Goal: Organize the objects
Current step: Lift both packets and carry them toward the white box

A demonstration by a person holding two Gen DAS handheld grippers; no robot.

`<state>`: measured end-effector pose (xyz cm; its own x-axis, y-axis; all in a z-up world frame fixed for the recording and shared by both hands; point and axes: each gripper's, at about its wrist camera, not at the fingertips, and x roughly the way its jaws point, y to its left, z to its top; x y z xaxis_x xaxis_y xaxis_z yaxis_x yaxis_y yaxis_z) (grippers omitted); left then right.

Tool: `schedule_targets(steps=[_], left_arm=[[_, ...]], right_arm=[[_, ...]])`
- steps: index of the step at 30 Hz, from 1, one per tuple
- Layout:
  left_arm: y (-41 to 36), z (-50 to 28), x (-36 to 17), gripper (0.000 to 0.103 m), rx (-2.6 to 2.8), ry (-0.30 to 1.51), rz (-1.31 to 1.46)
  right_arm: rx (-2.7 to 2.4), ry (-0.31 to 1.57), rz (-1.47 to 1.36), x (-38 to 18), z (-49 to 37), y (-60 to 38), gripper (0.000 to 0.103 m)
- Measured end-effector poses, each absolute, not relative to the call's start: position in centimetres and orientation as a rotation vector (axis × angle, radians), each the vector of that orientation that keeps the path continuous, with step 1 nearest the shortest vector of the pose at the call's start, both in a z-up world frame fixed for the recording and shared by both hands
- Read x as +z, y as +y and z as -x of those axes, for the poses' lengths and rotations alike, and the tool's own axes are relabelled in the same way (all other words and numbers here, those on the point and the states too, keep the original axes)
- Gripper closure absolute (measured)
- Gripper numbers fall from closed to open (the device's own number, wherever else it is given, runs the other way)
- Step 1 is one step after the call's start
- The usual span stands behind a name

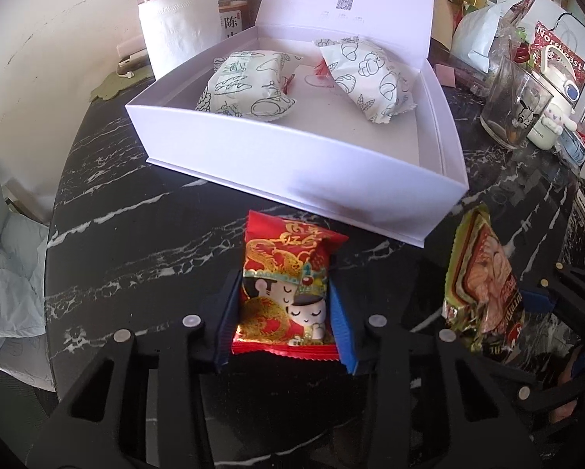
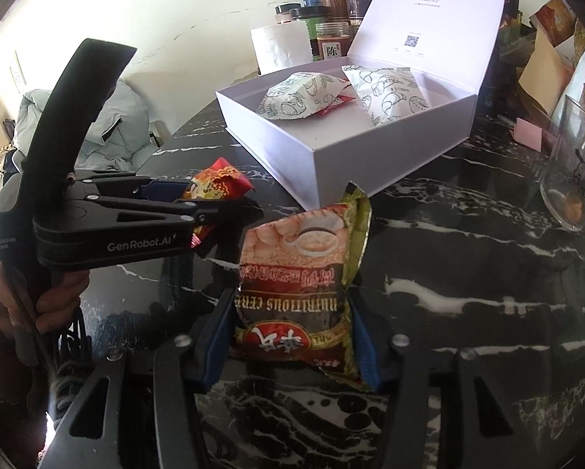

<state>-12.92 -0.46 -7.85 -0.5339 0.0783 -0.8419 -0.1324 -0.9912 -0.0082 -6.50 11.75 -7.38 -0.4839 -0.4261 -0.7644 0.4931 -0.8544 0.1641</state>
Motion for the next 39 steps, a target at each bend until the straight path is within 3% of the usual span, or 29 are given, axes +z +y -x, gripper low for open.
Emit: schedule_targets(steps=[14,16,18,19,30,33,37,39], left_arm=[[0.2,5.1,-7.6,0.062,2.619,0.094,1.455],[0.1,4.6,-7.6,0.059,2.634,0.090,1.440],[0.0,4.4,-7.7,0.041,2.655,0.085,1.439],[-0.2,4.5,-7.7,0.038,2.664,0.071,1.443],[-0.4,4.7,-8.0,0.028,2.672,0.061,1.408],[-0.3,4.9,-8.0,0.027,2.678,0.059,1.407],[-0.3,5.1,-8.0,0.028,2.667,0.079,1.412],[-0.2,5.0,-7.9,0.043,2.665,0.083,1.405]], right_arm=[[-2.328,0.110,-1.136,-7.6,3.3,12.8,0.043],[-2.337,0.121,-1.117,-7.7,3.1,12.7,0.038],[-2.348,0.147,-1.097,-7.8,2.9,12.4,0.033],[-2.353,0.166,-1.089,-7.9,2.7,12.2,0.033],[-2.380,0.177,-1.071,-8.0,2.7,12.0,0.027],[-2.389,0.178,-1.073,-8.0,2.8,12.0,0.029],[-2.418,0.193,-1.070,-8.0,2.7,12.1,0.041],[-2.416,0.190,-1.069,-8.0,2.7,12.1,0.041]])
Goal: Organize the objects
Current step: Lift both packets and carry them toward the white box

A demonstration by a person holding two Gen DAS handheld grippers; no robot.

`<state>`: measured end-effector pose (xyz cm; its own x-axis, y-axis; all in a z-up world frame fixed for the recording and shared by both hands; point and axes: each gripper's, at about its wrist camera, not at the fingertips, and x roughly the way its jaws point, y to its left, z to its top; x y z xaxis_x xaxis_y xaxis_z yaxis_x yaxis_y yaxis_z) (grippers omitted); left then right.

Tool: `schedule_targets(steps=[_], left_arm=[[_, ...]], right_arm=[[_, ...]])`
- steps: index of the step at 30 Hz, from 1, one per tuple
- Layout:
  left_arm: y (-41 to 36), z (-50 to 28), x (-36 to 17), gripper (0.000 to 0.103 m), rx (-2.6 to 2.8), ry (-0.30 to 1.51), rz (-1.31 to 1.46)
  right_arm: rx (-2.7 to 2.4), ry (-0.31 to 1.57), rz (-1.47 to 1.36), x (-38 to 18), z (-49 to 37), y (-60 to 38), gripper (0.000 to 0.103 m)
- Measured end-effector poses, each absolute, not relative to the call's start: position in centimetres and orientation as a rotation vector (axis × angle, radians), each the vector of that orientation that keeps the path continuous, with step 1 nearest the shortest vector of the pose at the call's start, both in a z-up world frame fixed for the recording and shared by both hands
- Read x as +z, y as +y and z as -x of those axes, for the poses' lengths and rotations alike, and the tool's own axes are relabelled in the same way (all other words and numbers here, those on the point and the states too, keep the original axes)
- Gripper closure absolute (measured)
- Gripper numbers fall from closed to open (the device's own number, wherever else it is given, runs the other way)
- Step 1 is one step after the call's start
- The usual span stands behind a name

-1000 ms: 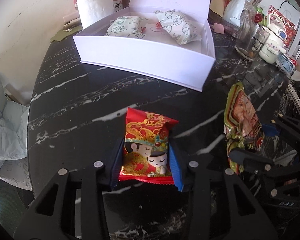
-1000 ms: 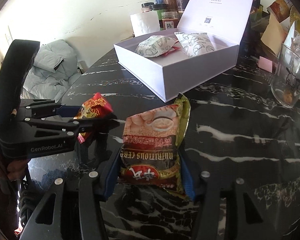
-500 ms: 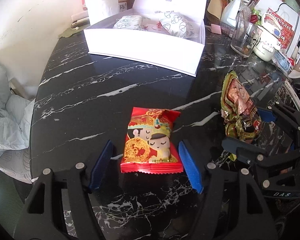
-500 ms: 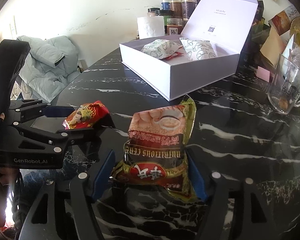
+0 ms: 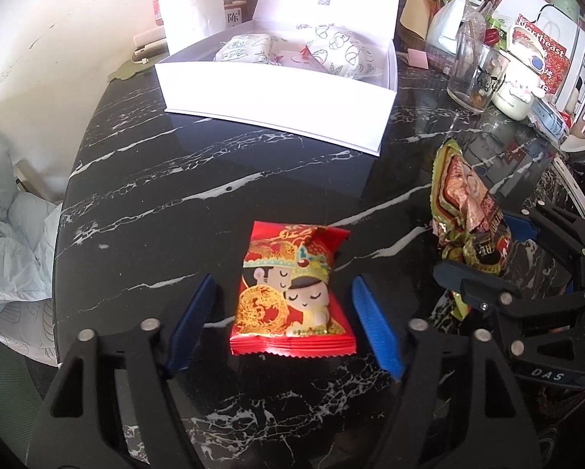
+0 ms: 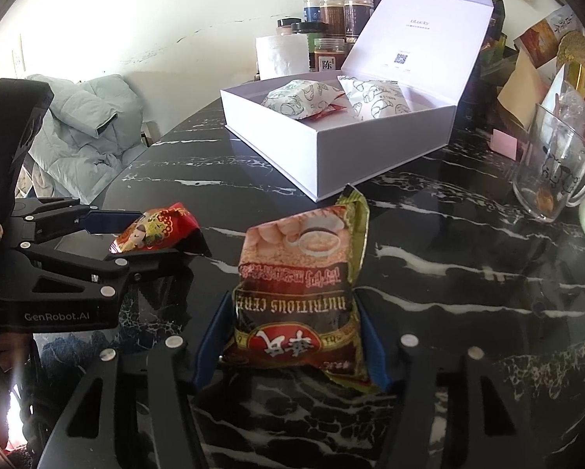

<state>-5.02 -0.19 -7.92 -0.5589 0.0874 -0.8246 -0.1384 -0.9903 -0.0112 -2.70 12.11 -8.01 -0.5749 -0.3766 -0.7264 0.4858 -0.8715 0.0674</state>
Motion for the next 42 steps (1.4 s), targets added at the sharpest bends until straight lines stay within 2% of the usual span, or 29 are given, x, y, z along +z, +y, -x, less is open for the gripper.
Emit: schedule_targets(steps=[2,9,20,42], left_arm=[[0.1,5.0,-7.8,0.054,2.656,0.094,1.388],[0.4,5.1,-7.7,0.057,2.650,0.104,1.408],[0.5,4.4,-7.5,0.058,2.633,0.075,1.444],[0.7,2.6,-4.1,0.058,2.681,0.064,1.391]], right_arm=[[-2.415,0.188,-1.068,-8.0,2.7,12.1,0.041],[-2.402,0.184,-1.065,-8.0,2.7,12.3,0.046],[-2.343,0.129,-1.121,-7.5,2.4,12.8,0.049],[-2.304,0.149,-1.076,-3.4,0.1,13.6,0.049]])
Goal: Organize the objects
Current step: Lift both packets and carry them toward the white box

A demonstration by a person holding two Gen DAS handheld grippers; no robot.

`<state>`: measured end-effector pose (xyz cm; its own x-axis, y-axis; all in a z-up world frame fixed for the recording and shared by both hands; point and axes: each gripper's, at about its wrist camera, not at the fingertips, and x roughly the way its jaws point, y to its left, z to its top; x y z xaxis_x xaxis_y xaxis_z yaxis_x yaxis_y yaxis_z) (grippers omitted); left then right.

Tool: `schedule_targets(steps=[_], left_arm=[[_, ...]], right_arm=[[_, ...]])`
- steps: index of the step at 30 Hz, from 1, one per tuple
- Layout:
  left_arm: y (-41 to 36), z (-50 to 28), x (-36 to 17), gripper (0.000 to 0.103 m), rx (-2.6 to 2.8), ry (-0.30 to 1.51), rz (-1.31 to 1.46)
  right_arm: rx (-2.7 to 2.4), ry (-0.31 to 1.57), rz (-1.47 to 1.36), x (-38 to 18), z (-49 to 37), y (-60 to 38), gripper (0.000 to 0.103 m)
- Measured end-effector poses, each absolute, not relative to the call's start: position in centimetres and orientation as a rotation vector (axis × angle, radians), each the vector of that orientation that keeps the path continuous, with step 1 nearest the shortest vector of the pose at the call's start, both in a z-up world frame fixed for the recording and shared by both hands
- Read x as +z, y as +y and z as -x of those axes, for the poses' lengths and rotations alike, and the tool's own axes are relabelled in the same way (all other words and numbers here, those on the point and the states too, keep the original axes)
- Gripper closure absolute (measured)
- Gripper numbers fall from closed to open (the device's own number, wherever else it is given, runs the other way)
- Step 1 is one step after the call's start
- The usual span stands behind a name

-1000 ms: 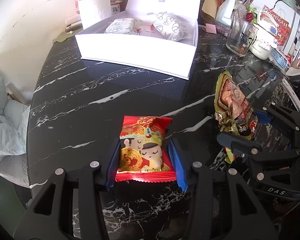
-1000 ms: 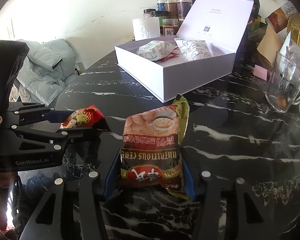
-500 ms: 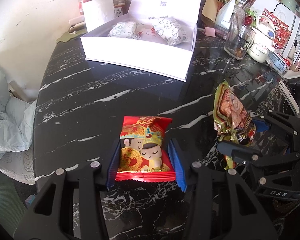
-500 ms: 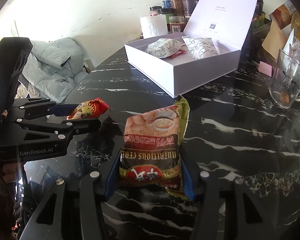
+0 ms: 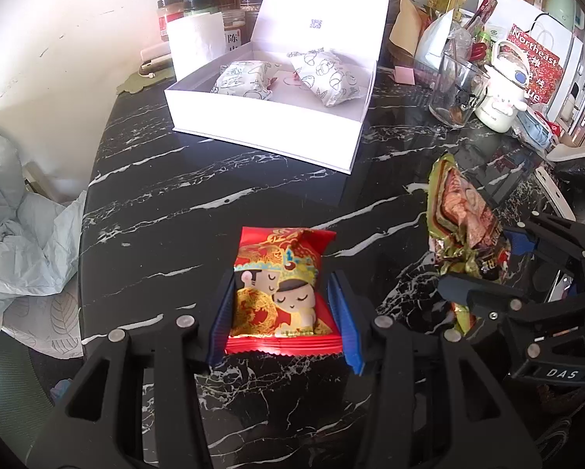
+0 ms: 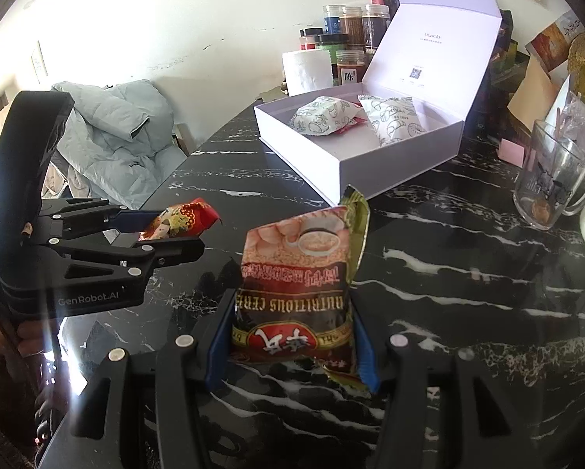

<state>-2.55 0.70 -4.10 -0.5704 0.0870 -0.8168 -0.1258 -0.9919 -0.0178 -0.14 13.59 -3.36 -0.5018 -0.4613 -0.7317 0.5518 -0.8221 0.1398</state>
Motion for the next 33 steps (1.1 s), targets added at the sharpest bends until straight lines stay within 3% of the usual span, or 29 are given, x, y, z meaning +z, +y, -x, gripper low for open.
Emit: schedule_targets(steps=[33], left_arm=[[2.9,7.8,3.1,0.058,2.730,0.176,1.185]], right_arm=[[-2.311,0.250,-0.908,4.1,5.3,14.3,0.049]])
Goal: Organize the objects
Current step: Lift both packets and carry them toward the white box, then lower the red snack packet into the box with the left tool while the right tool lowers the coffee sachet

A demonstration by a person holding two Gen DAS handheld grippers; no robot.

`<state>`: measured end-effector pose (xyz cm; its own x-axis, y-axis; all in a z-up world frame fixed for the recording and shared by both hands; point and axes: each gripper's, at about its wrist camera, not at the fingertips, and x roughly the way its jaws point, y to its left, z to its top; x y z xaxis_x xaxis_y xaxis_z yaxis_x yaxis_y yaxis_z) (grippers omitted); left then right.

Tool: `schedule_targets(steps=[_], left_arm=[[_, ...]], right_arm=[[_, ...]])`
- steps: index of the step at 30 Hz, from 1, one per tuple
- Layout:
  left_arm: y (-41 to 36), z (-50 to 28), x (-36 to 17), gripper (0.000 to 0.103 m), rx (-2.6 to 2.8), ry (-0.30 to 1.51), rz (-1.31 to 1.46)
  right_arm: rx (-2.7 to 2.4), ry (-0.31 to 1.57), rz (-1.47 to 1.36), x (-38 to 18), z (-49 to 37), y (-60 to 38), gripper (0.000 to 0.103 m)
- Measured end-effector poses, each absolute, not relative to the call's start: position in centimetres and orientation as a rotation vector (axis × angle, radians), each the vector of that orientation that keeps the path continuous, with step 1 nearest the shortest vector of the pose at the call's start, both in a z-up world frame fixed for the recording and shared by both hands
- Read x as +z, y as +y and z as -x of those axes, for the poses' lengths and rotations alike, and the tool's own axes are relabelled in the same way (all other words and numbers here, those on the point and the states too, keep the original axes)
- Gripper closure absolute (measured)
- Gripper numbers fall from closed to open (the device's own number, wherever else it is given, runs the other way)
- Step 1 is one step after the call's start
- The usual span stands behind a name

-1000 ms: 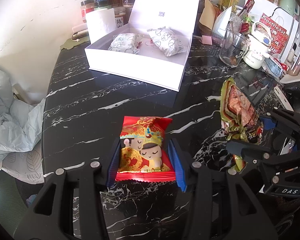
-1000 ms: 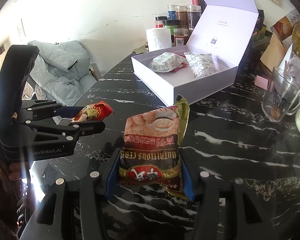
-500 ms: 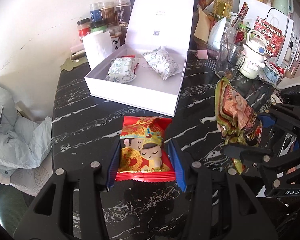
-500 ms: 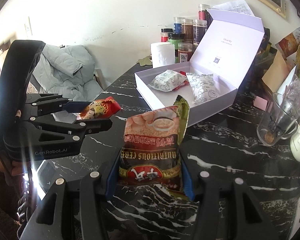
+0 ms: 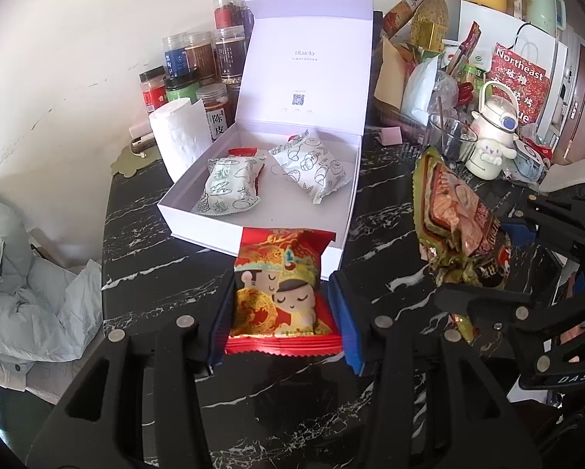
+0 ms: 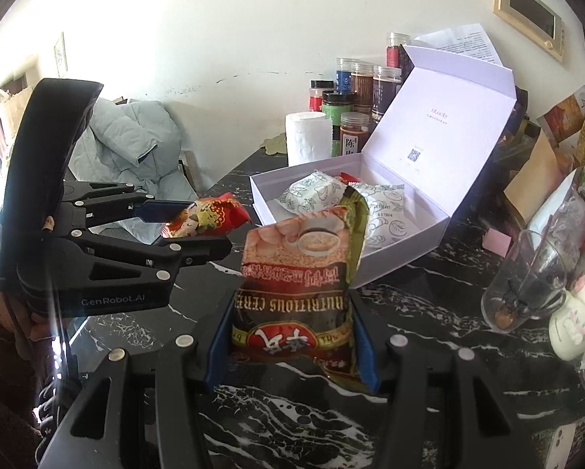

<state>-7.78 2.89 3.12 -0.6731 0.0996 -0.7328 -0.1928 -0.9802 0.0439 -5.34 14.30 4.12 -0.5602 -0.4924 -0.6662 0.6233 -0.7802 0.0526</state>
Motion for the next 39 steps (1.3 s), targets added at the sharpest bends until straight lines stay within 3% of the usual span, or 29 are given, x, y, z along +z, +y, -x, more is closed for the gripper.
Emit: schedule_targets(steps=[39], left_arm=[[2.9,22.4,4.6,0.058,2.763,0.170,1.112]], right_arm=[[-2.327,0.284,-0.861,6.8,20.2,13.0,0.049]])
